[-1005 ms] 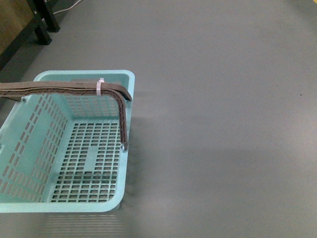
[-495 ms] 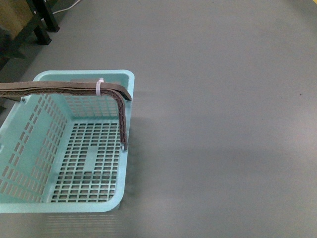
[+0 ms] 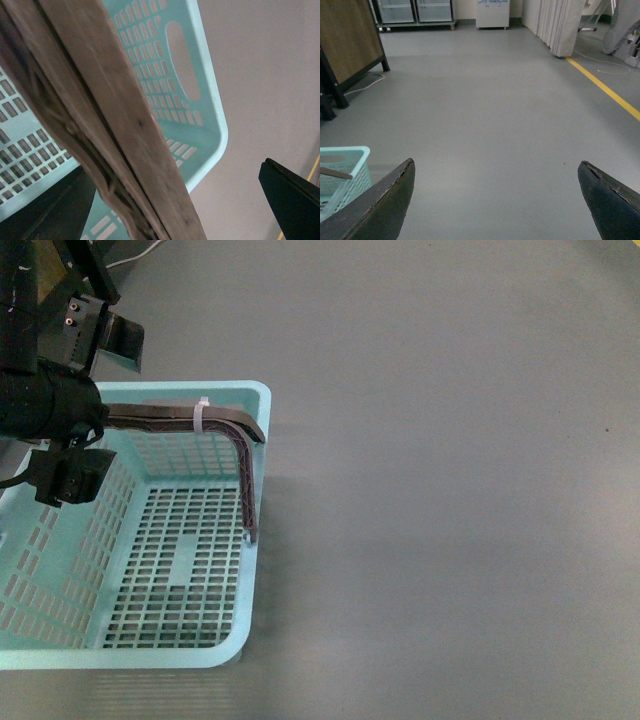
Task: Pick lemon and mango into basket
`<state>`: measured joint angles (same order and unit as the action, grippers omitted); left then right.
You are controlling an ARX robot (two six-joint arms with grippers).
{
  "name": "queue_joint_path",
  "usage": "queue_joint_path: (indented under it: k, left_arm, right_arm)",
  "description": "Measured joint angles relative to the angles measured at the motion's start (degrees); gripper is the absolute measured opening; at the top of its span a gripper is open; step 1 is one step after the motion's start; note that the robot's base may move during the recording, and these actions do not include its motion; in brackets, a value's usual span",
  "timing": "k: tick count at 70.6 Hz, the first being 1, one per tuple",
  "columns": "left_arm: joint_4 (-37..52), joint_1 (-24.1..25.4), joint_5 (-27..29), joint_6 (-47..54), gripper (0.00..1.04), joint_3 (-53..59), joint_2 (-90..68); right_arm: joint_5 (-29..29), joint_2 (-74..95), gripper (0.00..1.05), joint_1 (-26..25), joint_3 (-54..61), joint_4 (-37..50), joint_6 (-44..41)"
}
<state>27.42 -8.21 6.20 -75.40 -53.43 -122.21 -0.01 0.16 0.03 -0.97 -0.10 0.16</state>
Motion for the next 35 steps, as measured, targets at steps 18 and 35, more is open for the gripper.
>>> queue_joint_path:
  k: [18, 35]
  left_arm:
    - [-4.7, 1.4, 0.7, -0.5, 0.97, -6.0, -3.5]
    - [-15.1, 1.2, 0.8, -2.6, 0.53, -11.5, -5.2]
  right_arm:
    - [0.0, 0.0, 0.96, 0.0, 0.0, 0.0, 0.0]
    - [0.0, 0.0, 0.96, 0.0, 0.0, 0.0, 0.0]
